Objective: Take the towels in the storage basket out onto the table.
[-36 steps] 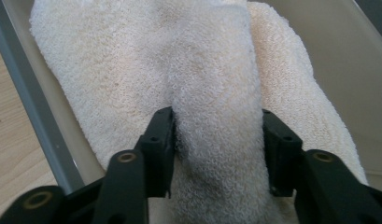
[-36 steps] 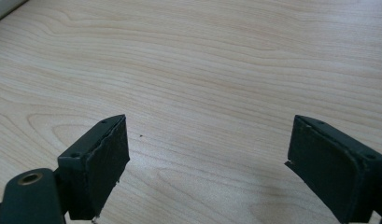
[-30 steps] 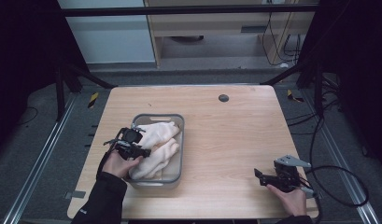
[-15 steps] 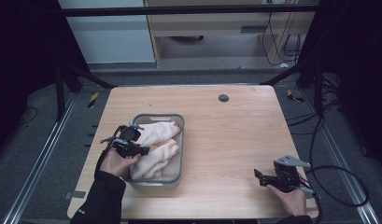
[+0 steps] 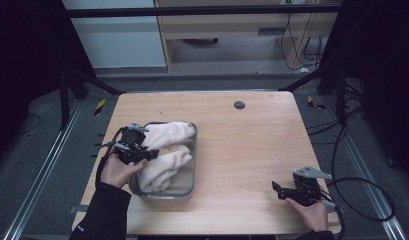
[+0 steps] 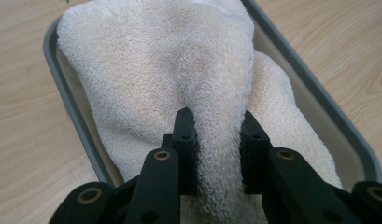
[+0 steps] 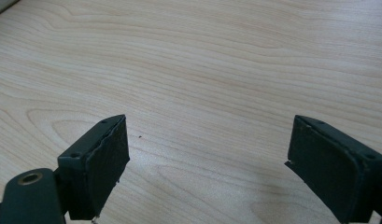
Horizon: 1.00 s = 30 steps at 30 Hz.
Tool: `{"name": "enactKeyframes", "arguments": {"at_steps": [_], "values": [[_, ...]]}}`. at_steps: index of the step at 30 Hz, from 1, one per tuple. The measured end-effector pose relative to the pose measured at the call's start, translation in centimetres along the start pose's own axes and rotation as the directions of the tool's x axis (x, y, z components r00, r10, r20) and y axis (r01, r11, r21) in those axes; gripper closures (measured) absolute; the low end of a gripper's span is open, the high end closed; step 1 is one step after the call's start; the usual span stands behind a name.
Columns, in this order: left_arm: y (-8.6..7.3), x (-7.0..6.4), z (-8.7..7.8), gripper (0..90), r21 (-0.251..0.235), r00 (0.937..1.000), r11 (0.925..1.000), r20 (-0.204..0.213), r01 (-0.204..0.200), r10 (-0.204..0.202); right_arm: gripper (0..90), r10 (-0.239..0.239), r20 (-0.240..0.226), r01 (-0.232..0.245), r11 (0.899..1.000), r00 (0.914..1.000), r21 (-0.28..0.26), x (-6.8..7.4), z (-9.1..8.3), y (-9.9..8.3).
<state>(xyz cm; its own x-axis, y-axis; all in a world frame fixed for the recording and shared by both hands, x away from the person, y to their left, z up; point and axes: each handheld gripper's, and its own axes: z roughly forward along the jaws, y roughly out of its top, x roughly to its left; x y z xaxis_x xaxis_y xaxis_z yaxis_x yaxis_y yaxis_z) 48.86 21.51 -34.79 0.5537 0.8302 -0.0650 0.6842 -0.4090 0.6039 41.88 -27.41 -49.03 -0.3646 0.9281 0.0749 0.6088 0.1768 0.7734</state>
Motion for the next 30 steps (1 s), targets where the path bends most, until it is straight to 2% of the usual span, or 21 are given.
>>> {"name": "enactKeyframes", "arguments": {"at_steps": [9,30], "values": [[1.3,-0.3,-2.0,73.3,-0.053,0.9999,0.9986,0.015,-0.006,0.006,12.5,-0.005,-0.001,0.005,1.000,1.0000,0.002,0.0,0.0,0.0],[3.9,-1.6,-5.8,73.3,-0.102,0.9984,0.9934,0.019,-0.052,0.054,12.6,-0.008,-0.002,0.008,1.000,1.0000,-0.003,0.0,0.1,0.0]]}}
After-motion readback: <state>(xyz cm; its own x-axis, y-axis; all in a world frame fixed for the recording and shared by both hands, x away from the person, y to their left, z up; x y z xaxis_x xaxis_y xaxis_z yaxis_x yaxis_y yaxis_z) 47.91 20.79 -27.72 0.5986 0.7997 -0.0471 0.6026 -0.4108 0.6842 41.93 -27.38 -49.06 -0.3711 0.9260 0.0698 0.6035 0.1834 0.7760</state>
